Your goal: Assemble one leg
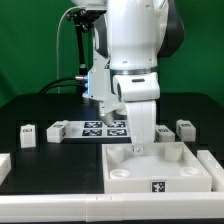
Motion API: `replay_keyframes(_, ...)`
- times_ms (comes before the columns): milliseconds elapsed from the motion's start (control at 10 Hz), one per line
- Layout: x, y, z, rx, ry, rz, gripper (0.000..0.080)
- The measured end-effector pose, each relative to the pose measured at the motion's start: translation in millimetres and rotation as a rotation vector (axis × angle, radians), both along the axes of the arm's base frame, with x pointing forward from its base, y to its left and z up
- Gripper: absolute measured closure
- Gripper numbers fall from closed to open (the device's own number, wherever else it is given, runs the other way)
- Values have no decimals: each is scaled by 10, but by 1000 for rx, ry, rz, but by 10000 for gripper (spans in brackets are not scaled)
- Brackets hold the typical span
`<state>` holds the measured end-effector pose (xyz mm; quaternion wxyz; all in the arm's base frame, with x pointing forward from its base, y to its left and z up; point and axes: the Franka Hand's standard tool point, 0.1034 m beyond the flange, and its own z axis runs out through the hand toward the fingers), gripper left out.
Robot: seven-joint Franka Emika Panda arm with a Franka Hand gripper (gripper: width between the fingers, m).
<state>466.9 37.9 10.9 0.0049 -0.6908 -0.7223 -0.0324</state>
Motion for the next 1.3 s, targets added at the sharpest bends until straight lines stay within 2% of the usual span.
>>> replay_keyframes(500,83,186,5,-2,10,-70,736)
replay_keyframes(1300,122,179,0,-17,38,-66,736)
